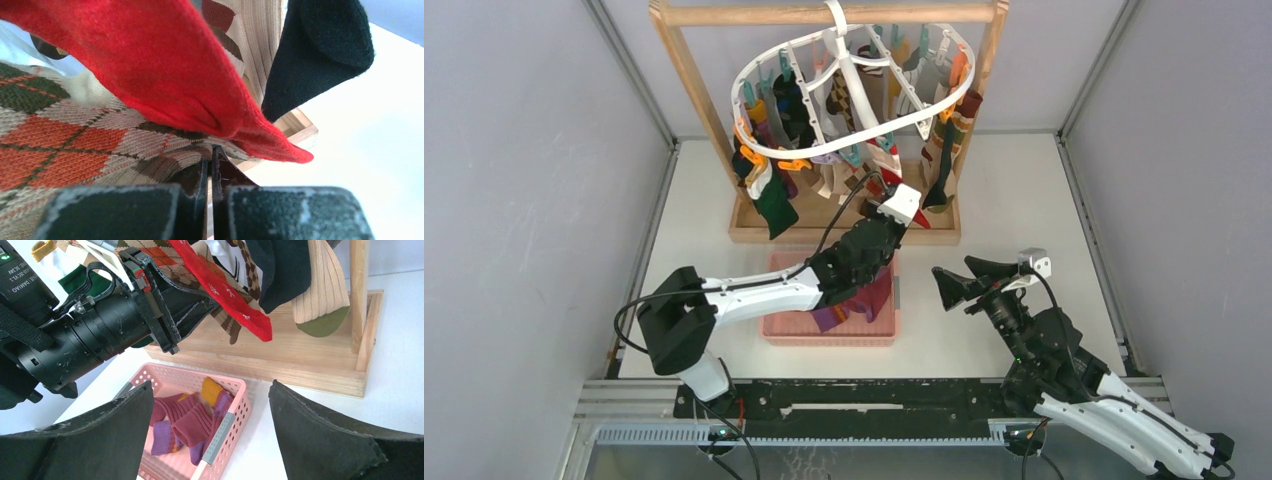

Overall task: Remove the socks clipped to the hanger
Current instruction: Remove the sock from the hanger.

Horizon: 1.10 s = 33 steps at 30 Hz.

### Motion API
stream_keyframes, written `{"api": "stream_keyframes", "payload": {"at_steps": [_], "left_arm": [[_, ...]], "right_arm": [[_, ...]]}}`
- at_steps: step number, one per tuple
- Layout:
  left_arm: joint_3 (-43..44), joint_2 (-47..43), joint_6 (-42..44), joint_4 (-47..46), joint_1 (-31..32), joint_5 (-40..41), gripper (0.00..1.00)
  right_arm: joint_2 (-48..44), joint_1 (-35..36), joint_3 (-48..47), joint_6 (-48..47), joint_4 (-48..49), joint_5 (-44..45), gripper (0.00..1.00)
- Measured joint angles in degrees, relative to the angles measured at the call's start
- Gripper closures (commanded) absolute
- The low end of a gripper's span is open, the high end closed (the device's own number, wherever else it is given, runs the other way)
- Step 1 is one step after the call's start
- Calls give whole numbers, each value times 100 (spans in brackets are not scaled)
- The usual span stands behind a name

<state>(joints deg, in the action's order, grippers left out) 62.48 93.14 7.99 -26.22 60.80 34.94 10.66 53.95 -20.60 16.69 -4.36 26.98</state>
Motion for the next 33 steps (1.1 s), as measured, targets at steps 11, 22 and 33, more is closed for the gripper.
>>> {"api": "stream_keyframes", "payload": {"at_steps": [11, 22, 33], "left_arm": [[-1169, -741, -258, -227, 85, 140, 99], [-2800, -2232, -511, -420, 225, 503, 98], [-4175, -4811, -706, -289, 245, 953, 100]], "right_arm": [[13, -2, 0, 13, 66, -42, 9], [1300, -24, -92, -94, 890, -538, 12], [2481, 92, -675, -184, 1759, -1163, 20]]}}
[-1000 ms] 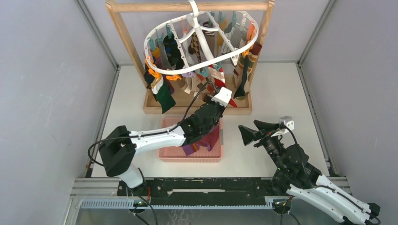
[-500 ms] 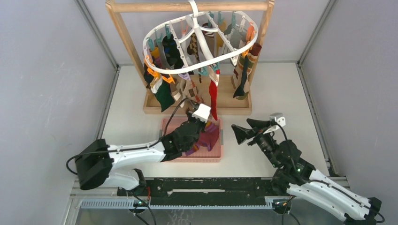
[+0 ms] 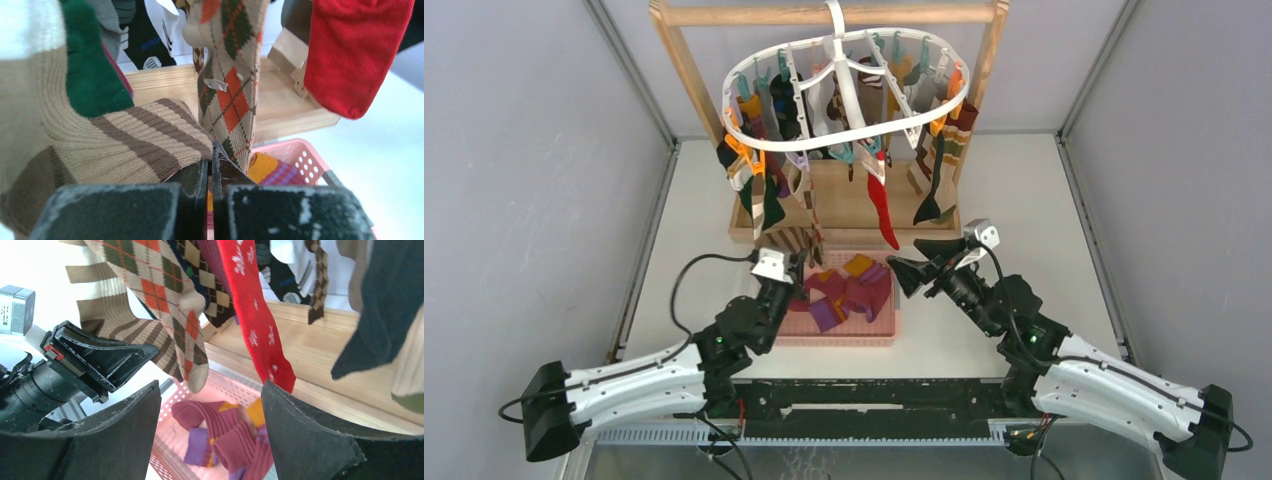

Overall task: Remove the socks clipped to the hanger
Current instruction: Remove the sock from the hanger.

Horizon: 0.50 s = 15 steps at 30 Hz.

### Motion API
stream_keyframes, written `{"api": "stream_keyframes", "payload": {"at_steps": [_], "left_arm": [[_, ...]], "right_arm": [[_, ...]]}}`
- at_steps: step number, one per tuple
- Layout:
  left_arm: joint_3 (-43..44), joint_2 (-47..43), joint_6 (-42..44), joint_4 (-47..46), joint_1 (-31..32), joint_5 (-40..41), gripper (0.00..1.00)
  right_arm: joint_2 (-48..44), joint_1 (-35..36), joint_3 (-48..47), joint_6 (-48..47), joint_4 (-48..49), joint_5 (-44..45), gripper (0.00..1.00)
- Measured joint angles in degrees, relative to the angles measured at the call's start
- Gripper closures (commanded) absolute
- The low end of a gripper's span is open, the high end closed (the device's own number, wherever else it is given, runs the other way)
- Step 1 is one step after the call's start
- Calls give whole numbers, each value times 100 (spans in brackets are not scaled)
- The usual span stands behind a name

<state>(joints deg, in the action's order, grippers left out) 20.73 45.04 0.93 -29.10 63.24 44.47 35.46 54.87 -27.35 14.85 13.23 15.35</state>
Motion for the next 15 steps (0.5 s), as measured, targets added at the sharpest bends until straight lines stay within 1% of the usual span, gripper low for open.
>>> {"api": "stream_keyframes", "payload": {"at_steps": [3, 7, 10, 15], "left_arm": [[-205, -699, -74, 157, 0, 63, 100], [-376, -1246, -107, 356, 0, 116, 100], [-468, -1394, -109, 387, 0, 186, 100], [-553, -1346, -109, 442, 0, 271, 100]], "right_arm": [[297, 149, -164, -68, 264, -114, 22], [780, 417, -498, -181, 518, -286, 24], [1346, 673, -988, -299, 673, -459, 26], [2153, 970, -1867, -439, 859, -776, 29]]}}
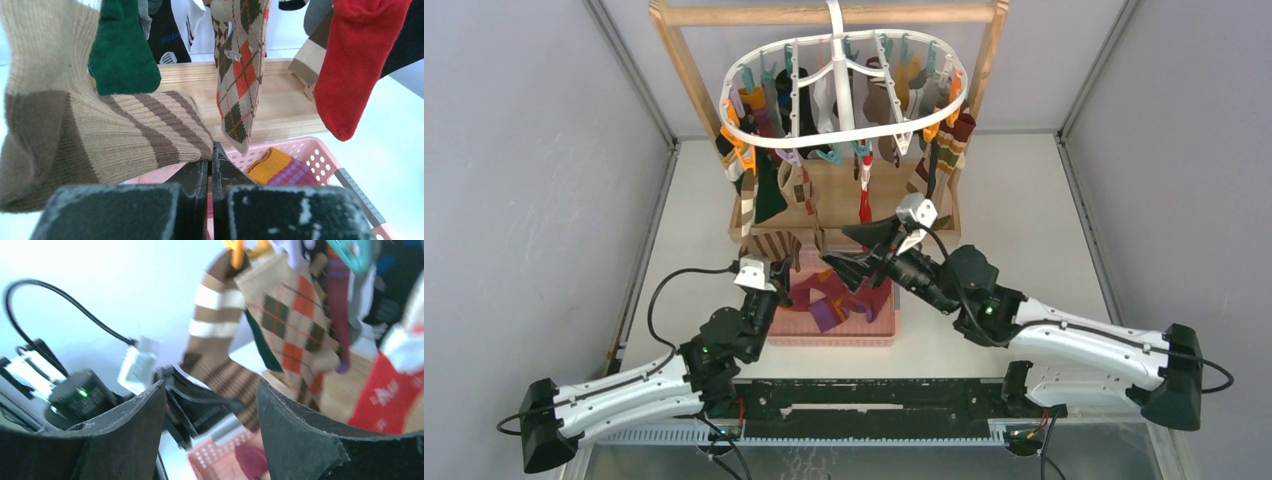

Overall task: Remove the socks clipped to the hanger
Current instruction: Remove the sock from the hanger.

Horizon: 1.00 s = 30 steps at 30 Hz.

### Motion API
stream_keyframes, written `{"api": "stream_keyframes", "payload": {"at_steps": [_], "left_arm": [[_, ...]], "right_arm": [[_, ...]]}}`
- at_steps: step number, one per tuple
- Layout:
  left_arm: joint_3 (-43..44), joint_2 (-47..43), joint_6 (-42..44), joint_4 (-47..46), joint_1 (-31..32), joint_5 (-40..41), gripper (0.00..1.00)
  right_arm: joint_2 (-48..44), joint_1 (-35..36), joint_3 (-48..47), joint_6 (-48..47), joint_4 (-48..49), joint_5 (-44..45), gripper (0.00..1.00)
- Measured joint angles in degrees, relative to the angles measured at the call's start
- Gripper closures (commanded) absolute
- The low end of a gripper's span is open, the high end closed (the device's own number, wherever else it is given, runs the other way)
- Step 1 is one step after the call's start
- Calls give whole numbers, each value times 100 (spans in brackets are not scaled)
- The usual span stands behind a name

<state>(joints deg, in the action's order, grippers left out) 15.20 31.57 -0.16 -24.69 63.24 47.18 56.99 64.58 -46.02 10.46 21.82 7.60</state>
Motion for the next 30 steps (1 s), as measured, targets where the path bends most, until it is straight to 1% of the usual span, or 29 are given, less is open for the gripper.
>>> {"api": "stream_keyframes", "payload": {"at_steps": [2, 7, 12, 20, 30], "left_arm": [[-35, 35, -2, -4, 0, 42, 100], [-72, 107, 0, -11, 0, 90, 100], [-149, 94, 2, -52, 0, 149, 100], [-170, 96, 2, -90, 0, 221, 100], [-170, 90, 4, -90, 0, 223, 100]], "right_arm": [[323, 127, -424, -48, 37, -85, 31], [970, 372, -1248, -144, 70, -129, 31], [1646, 461, -1939, -153, -33, -166, 27], [2636, 470, -3069, -129, -693, -15, 23], [3611, 175, -4251, 50, -1427, 111, 23]]}}
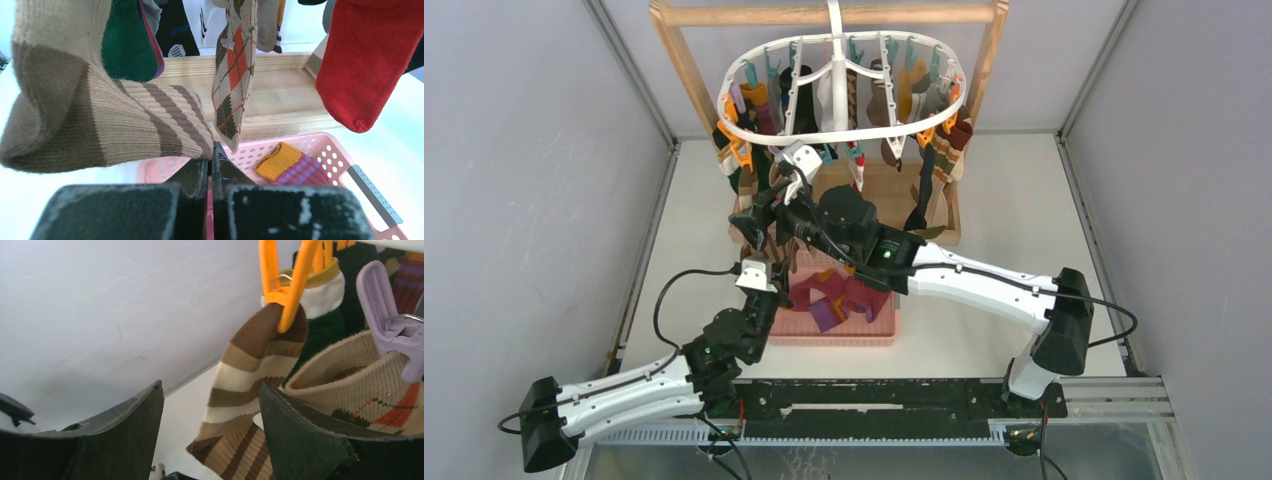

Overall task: Remove the socks clipped to the hanger
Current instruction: Remove the sock from the hanger.

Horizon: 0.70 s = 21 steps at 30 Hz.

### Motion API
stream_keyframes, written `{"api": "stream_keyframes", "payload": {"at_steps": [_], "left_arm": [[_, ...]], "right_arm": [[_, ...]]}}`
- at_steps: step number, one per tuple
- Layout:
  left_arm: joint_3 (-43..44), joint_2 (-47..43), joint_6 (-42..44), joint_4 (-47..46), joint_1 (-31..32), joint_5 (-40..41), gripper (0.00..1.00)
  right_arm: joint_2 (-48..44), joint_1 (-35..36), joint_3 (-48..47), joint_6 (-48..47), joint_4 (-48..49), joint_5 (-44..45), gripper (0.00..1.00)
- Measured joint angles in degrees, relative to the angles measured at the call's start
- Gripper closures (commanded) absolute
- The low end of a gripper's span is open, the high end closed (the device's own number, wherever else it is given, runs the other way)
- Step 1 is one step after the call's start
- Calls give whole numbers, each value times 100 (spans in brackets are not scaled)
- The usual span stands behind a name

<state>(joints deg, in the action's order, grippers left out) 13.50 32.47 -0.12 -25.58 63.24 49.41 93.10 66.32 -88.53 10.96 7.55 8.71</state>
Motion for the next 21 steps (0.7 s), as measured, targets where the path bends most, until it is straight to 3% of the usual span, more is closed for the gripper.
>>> {"api": "stream_keyframes", "payload": {"at_steps": [15, 16, 19, 21], "left_arm": [[0, 26, 2, -2, 2, -4, 100], [0, 50, 4, -2, 0, -2, 100], [0, 129, 4, -7, 0, -2, 100], [0, 166, 7, -11, 2, -2, 100]], "right_arm": [[721, -321, -798, 116, -748, 271, 26], [732, -321, -809, 116, -763, 264, 29], [752, -323, -820, 116, -793, 260, 58], [754, -330, -820, 96, -828, 271, 71]]}}
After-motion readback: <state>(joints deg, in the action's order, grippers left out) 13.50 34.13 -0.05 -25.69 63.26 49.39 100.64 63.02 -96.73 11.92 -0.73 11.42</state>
